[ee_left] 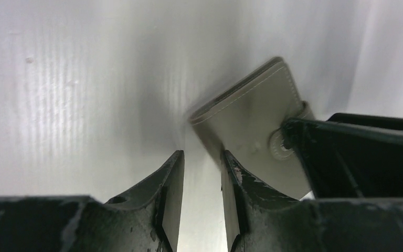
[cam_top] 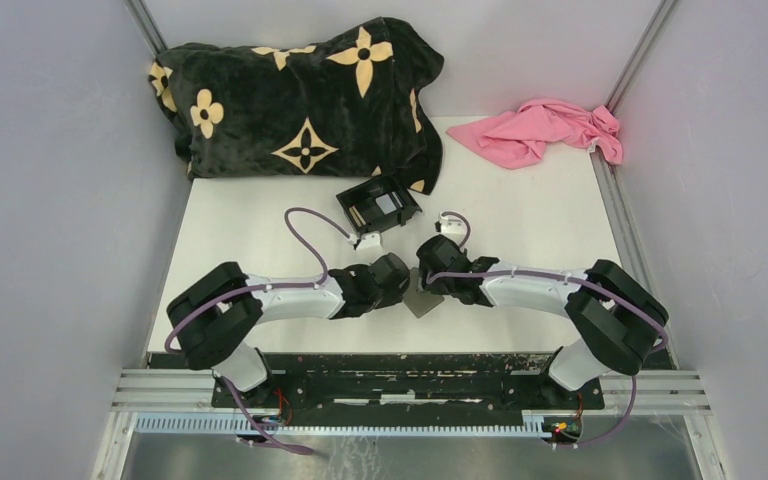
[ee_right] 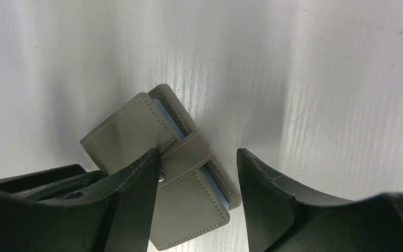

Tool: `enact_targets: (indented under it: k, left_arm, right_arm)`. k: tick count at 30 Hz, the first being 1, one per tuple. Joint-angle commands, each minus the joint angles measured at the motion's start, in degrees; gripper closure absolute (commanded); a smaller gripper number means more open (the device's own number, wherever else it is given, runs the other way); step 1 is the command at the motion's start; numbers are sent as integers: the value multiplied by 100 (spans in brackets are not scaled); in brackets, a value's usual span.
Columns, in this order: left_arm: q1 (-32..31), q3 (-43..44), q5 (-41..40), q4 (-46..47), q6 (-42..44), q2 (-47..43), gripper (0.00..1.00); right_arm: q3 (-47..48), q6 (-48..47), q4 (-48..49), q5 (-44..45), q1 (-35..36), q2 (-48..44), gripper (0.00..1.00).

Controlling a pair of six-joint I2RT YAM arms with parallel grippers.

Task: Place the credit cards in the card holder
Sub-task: Close the card holder at the center of the board.

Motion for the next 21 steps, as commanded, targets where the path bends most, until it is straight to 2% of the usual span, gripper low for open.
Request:
enact_targets:
  k: [1,10,21]
  left_arm:
    - [72,33,-7,-985,409,-301,61]
    - [136,-134,3,-865,475,-731,60]
    - [134,-270,659,-449,603,-480,62]
  right_arm:
    - [278,-318,-598,-176,-94,-96,38]
    - [503,-528,-639,-178,-111,-243,38]
    - [742,-865,-573,-181,-197,-427,35]
